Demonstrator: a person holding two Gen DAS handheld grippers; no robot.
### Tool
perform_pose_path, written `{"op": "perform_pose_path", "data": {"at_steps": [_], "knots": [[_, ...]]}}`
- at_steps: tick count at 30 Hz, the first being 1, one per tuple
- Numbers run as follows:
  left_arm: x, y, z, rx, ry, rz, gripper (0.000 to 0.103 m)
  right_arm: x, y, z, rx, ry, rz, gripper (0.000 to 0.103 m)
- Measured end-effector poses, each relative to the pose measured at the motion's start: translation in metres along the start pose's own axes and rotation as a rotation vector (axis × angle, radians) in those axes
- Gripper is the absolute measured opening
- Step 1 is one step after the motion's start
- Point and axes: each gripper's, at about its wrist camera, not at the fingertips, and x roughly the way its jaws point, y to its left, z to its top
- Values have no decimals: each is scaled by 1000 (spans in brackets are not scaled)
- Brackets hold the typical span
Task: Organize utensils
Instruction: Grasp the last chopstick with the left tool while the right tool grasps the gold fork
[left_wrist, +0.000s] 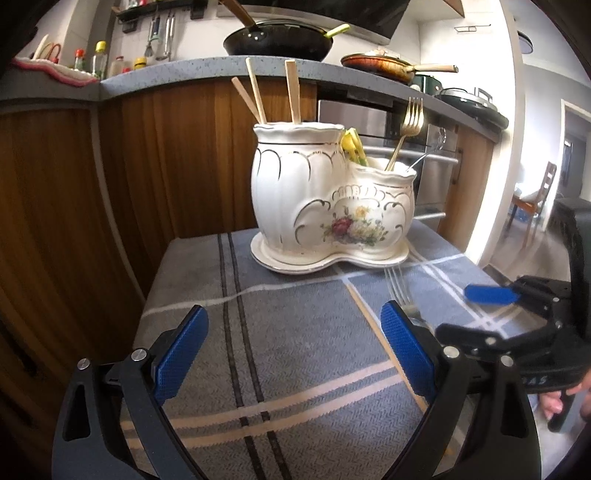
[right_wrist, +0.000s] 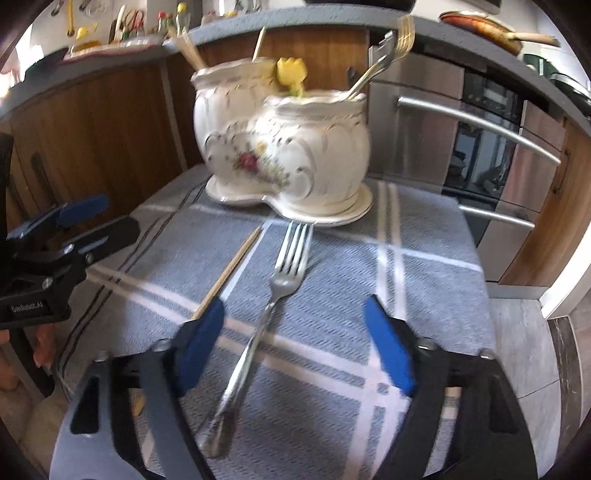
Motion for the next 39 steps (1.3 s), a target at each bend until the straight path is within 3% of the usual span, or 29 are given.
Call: {"op": "perform_pose_path", "data": {"at_steps": [6,9,13,23,27,30,32,34,39], "knots": [[5,-3,-1,20,21,-5,94,16,12,2,-36,77,9,34],[6,-5,-2,30,28,-3,94,20,15,3,-43,84,-5,29],[8,-6,-2,35,48,-9,94,21,16,4,-54,90,-7,11],[29,-40,-1,93,240,-96,91,12,-13,-2,-43,91,-19,5],[39,-52,-4,123,312,-125,61,9,-18,-3,-44,91,-7,5],[45,-57,-8,137,357,-160,51,8,-19,-4,-41,90,2,5],[46,-65,-11,187,361,-144,41,8,-20,-4,-40,91,6,5],[45,-68,-10,220,375,-168,10,7,-20,-4,-41,93,11,5],[44,-61,-7,301,436,-134,8,6,-20,-5,-58,103,25,5]]}}
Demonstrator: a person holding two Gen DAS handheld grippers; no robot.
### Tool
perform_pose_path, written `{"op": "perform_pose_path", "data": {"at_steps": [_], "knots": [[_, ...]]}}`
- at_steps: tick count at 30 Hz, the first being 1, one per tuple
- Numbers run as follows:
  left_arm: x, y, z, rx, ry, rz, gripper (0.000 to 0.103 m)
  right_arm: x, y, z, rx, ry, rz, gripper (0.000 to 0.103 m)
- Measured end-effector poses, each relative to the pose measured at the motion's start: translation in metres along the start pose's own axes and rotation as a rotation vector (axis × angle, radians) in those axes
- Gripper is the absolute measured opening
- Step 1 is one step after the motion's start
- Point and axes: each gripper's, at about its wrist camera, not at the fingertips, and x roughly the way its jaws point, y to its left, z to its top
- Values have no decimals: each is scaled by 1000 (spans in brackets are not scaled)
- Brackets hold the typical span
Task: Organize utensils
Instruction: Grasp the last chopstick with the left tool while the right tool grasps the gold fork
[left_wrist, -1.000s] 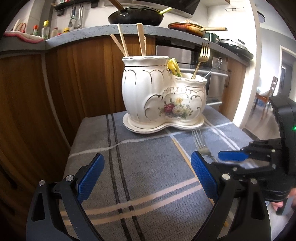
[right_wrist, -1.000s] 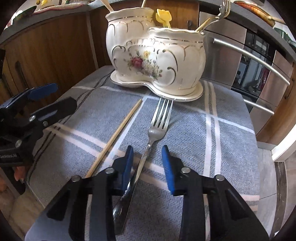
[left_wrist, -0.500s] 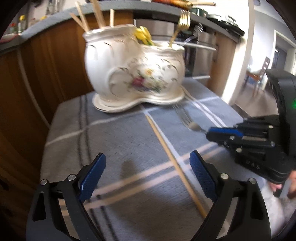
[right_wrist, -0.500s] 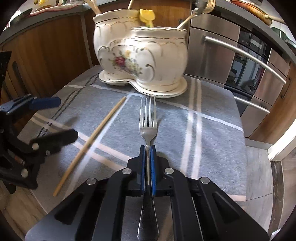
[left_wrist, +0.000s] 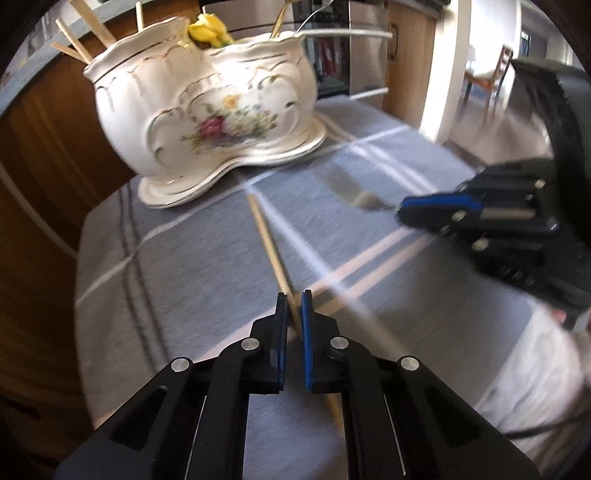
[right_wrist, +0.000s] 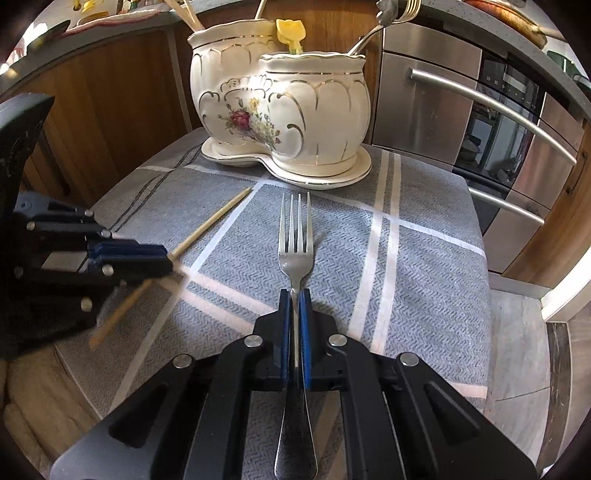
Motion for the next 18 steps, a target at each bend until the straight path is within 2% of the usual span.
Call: {"op": "perform_pose_path", "data": {"at_steps": [3,5,8,9,11,12,15,18], "knots": [[1,8,2,-18,32,2,10,0,2,0,-17,3,-5,5],[3,8,5,-13,29,23,17,0,4,1,-26,0,-16,5],[7,10,9,-42,21,29,18,1,6,1,-42,0,-29,6],[8,12,10,-54,18,26,18,1,5,1,-42,-1,-28,6],[9,13,10,-66,6,19,7,2,4,1,-41,-6,-26,6],[9,13,10,-60,-3,30,5,2,4,1,-41,-10,-24,5],[9,10,8,-37,-33,41,5,2,3,1,-30,-20,-15,5],[4,13,3,-51,-70,11,5,-4,2,1,-18,-59,14,5]]}}
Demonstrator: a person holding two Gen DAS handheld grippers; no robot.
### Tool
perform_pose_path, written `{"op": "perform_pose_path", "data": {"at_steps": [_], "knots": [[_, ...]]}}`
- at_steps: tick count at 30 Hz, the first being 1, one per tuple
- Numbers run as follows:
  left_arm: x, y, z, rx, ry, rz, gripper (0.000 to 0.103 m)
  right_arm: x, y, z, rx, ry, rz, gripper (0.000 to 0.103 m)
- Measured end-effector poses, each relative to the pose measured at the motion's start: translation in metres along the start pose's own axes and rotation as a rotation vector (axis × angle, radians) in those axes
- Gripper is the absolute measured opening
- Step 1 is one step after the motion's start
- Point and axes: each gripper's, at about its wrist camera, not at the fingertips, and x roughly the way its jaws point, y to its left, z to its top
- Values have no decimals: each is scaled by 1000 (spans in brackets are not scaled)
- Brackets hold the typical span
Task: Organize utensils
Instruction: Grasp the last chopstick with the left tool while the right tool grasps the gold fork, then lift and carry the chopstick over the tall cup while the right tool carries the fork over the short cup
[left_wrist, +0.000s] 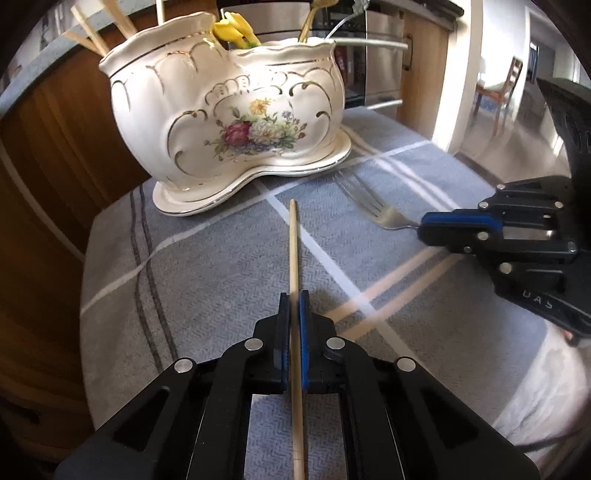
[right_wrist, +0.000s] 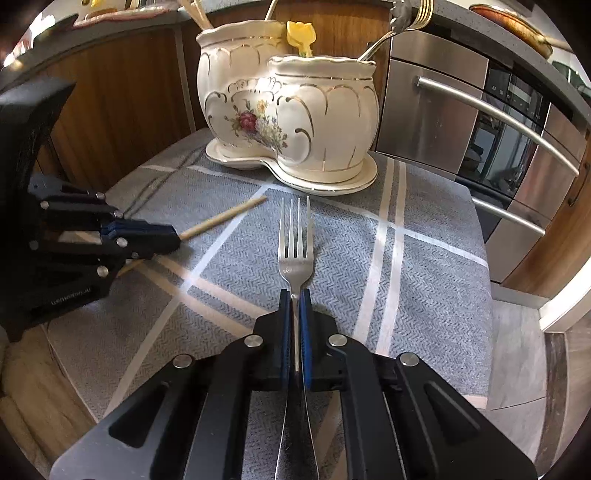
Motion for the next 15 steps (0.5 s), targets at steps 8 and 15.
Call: {"op": "perform_pose_path", "data": {"at_steps": [8,15], "knots": [[-54,6,-6,-10,-265,-32,5,-44,11,7,-18,-239,32,5],[-84,12,-11,-15,-449,-11,5,-68,25,10,-26,-400,28,5]]}}
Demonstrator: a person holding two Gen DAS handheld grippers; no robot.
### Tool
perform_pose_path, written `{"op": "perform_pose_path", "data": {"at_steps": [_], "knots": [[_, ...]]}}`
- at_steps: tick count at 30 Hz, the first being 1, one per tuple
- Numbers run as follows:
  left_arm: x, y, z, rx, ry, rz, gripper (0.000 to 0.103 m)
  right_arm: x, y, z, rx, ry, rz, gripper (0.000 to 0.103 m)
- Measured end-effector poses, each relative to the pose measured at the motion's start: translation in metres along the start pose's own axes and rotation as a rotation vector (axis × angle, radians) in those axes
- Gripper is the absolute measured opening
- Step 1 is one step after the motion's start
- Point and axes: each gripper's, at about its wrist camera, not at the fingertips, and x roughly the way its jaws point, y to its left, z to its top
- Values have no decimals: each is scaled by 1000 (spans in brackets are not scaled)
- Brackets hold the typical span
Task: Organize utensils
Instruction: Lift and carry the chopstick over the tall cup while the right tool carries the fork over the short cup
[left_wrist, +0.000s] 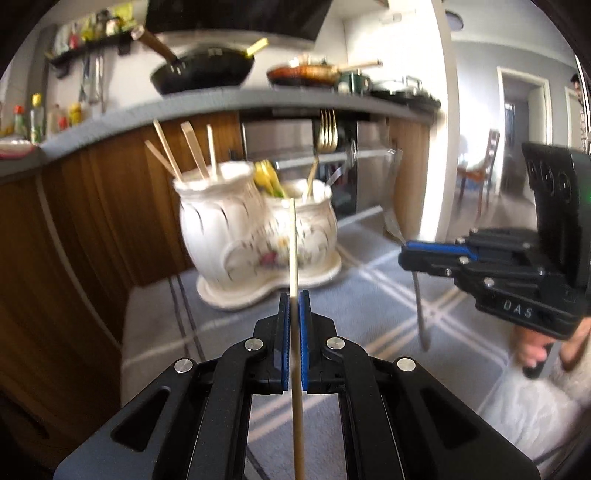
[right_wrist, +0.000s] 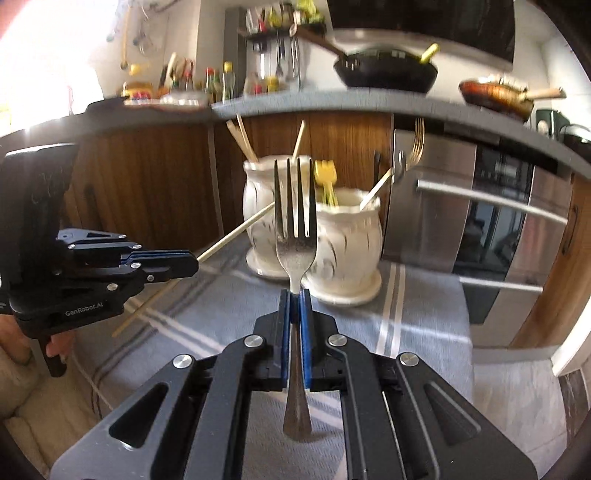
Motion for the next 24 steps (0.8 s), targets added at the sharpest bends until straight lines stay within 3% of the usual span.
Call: {"op": "perform_pose_path", "data": {"at_steps": [5,10,17,21,24], "knots": [[-12,14,10,-16,-98,33,5,-10,2,14,10,-117,-23,5],[-11,41,34,-68,-177,52,5,-9,-4,41,37,-172,-38,5],[17,74,59,-85,-206,93,5,10,-11,73,52,-204,-37,5],[32,92,73,-121,-223,84,5,27,-23,90,95,-224,-35,5],[39,104,86,-170,-250,30,5,35,-30,104,124,-253,-29,5]]}}
